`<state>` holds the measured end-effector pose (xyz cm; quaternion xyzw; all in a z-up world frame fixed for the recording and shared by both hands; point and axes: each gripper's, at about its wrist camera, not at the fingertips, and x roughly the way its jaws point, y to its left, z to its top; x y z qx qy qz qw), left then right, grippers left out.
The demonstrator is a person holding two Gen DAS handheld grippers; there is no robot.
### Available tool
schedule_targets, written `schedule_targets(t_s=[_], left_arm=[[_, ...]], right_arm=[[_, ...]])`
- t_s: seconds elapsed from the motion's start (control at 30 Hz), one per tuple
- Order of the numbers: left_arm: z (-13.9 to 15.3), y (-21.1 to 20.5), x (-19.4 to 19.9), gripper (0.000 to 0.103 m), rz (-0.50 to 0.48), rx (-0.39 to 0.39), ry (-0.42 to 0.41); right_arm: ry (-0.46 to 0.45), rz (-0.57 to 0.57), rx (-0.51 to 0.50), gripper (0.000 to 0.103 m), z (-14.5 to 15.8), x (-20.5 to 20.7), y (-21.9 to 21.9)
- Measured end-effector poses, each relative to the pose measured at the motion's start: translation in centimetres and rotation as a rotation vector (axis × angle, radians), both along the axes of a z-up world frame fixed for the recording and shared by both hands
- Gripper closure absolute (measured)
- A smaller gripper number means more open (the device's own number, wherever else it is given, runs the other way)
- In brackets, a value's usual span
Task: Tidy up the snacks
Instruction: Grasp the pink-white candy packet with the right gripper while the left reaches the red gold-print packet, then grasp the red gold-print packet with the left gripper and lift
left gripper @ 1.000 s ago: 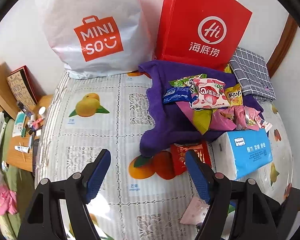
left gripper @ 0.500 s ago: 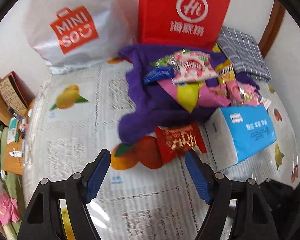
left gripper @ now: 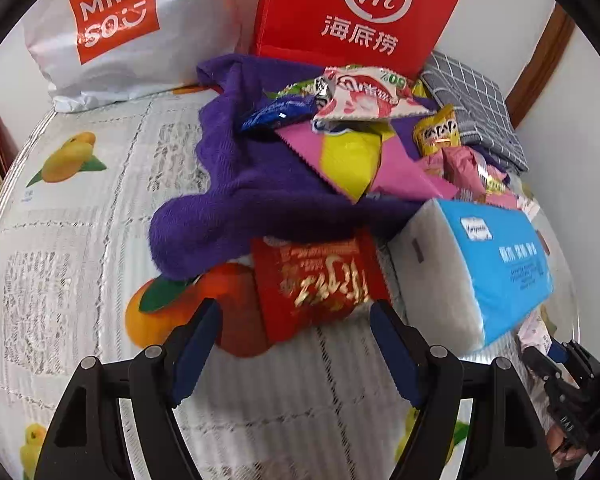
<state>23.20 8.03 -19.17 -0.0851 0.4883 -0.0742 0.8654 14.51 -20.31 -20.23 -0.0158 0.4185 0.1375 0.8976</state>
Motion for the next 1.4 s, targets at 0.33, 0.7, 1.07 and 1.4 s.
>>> schedule_targets(t_s=[0.33,0.7,1.07,1.4], left_arm=[[-0.2,-2.2,2.4,0.009,0.026,0.036,0.015],[0.0,-1.7,2.4,0.046,0.047,0.043,-0.037],[0.3,-0.9,-5.6,0.051,-0.063,0.029,0.006],[-0.5,-3.6,-9.2,0.03,-0.062,0.216,-0.124]], right_arm=[[0.036,-0.055,0.123,0.068,-0.4,0.9,-2.4],[0.044,-0.049,0.138,0.067,-0.4,0.8,-2.7],[0.044,-0.049,0.135,0.067,-0.4,0.8,-2.7],[0.038,-0.05,0.079,0.067,-0.4,0.7,-2.0]])
